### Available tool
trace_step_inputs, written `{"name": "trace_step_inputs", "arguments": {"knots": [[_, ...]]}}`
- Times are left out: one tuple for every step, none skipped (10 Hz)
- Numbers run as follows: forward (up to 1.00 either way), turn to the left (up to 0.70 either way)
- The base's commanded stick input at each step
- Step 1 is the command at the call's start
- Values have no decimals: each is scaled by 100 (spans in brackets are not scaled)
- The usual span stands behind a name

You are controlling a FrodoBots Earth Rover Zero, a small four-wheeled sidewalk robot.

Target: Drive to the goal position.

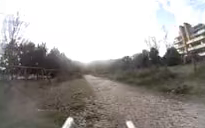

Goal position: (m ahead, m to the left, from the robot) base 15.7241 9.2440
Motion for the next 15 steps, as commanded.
{"name": "trace_step_inputs", "arguments": {"knots": [[70, 0], [70, 0], [70, 0], [70, 0], [70, 0], [70, 0], [70, 0], [70, 0], [70, 0], [70, 0], [70, 0], [70, 0], [70, 0], [70, 0], [70, 0]]}}
